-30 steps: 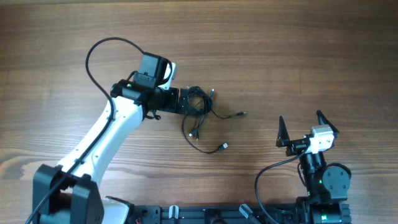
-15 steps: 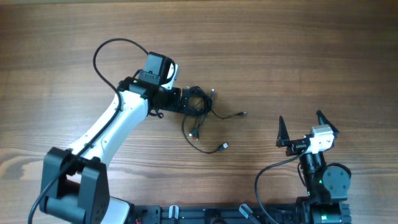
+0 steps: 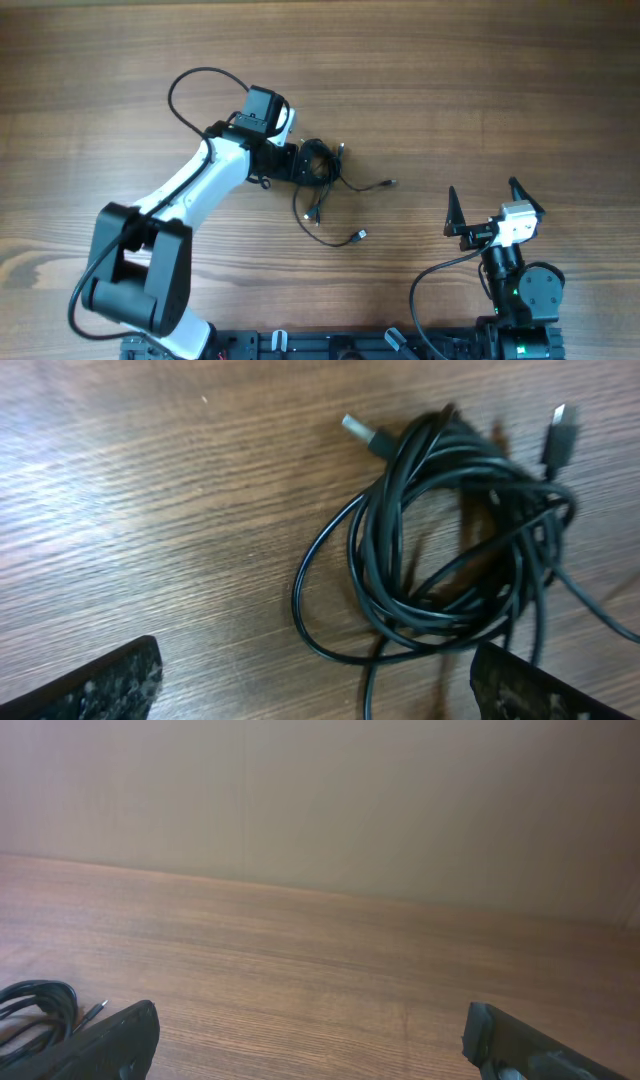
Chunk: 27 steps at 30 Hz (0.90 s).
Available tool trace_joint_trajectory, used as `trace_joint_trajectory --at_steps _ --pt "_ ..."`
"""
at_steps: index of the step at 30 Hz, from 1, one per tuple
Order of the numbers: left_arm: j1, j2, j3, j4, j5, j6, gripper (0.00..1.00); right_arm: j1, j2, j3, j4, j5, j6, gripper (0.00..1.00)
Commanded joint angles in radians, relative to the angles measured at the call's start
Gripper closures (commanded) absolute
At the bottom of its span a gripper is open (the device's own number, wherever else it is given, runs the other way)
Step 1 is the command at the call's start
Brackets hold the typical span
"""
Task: Untangle cables
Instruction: 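Reach the left gripper over the black cable bundle and grasp it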
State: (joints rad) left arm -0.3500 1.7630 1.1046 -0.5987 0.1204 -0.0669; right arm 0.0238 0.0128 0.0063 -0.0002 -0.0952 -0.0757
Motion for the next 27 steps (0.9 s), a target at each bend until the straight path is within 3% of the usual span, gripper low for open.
trace_joint_trajectory --at_steps 1,6,12,21,24,25,26,27 --pt "-0.027 0.043 0.014 0.024 0.018 0.015 0.02 0.0 -0.009 -0.001 0.003 0.013 0.012 0.0" --pt "-0.068 0.081 0.014 0.127 0.01 0.015 0.14 0.0 -0.009 -0.001 0.003 0.013 0.012 0.0" --pt "-0.068 0.084 0.014 0.151 0.01 0.015 0.44 0.0 -0.009 -0.001 0.003 0.013 0.012 0.0" --pt "-0.068 0.135 0.011 0.179 0.009 0.015 0.48 0.0 -0.009 -0.001 0.003 0.013 0.012 0.0" --pt "-0.068 0.135 0.011 0.196 0.01 0.014 0.71 0.0 -0.009 -0.001 0.003 0.013 0.012 0.0" --pt "-0.068 0.135 0.011 0.201 0.01 0.014 0.87 0.0 -0.009 -0.001 0.003 0.013 0.012 0.0" --pt "-0.068 0.134 0.011 0.202 0.01 0.014 0.96 0.0 -0.009 -0.001 0.003 0.013 0.012 0.0" --pt "-0.068 0.133 0.012 0.202 0.01 0.014 0.96 0.0 -0.009 -0.001 0.003 0.013 0.012 0.0"
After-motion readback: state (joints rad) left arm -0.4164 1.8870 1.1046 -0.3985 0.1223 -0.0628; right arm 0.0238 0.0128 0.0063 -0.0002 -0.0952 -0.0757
